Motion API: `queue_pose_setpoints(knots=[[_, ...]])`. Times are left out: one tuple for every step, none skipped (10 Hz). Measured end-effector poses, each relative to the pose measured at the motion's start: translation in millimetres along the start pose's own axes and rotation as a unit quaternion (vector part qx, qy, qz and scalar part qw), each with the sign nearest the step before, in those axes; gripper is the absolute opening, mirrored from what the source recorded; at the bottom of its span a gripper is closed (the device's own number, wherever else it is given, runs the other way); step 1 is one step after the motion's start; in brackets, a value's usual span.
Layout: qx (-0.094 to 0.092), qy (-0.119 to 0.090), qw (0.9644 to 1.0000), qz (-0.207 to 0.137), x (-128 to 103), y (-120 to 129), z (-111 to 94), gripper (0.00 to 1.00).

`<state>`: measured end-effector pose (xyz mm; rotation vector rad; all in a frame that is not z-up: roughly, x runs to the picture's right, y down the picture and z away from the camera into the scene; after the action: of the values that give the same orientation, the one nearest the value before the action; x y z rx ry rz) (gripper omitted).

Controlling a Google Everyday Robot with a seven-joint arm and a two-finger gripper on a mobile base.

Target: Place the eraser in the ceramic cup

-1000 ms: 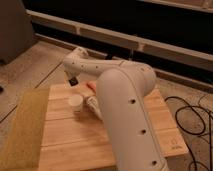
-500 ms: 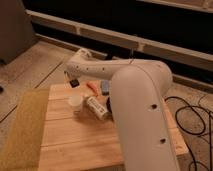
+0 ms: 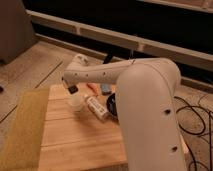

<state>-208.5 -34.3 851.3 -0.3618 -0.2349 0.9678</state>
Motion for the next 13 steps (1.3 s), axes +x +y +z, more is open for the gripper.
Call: queue_pose_setpoints(knots=[[0.000, 0.000, 1.0000, 0.000, 0, 0, 0, 0.00], [0.000, 0.000, 1.0000, 0.000, 0, 0, 0, 0.00], [-0.001, 0.000, 1.0000, -0.001, 0, 2, 0, 0.00], [0.002, -0.002, 0.9999, -0.012, -1, 3, 0, 0.00], [0.009, -0.010, 0.9992, -0.036, -6, 8, -5, 0.00], [0.014, -0.021, 0.9983, -0.052, -13, 13, -9, 0.00], [0.020, -0.034, 0.9971, -0.065, -20, 17, -15, 0.00], [0.030, -0.046, 0.9960, -0.070, -25, 17, -21, 0.00], [0.041, -0.056, 0.9955, -0.065, -28, 13, -25, 0.00], [0.054, -0.063, 0.9951, -0.054, -28, 8, -28, 0.00], [0.065, -0.069, 0.9946, -0.042, -26, 1, -30, 0.00], [0.073, -0.074, 0.9942, -0.029, -22, -4, -31, 0.00], [0.076, -0.078, 0.9939, -0.019, -18, -3, -31, 0.00]])
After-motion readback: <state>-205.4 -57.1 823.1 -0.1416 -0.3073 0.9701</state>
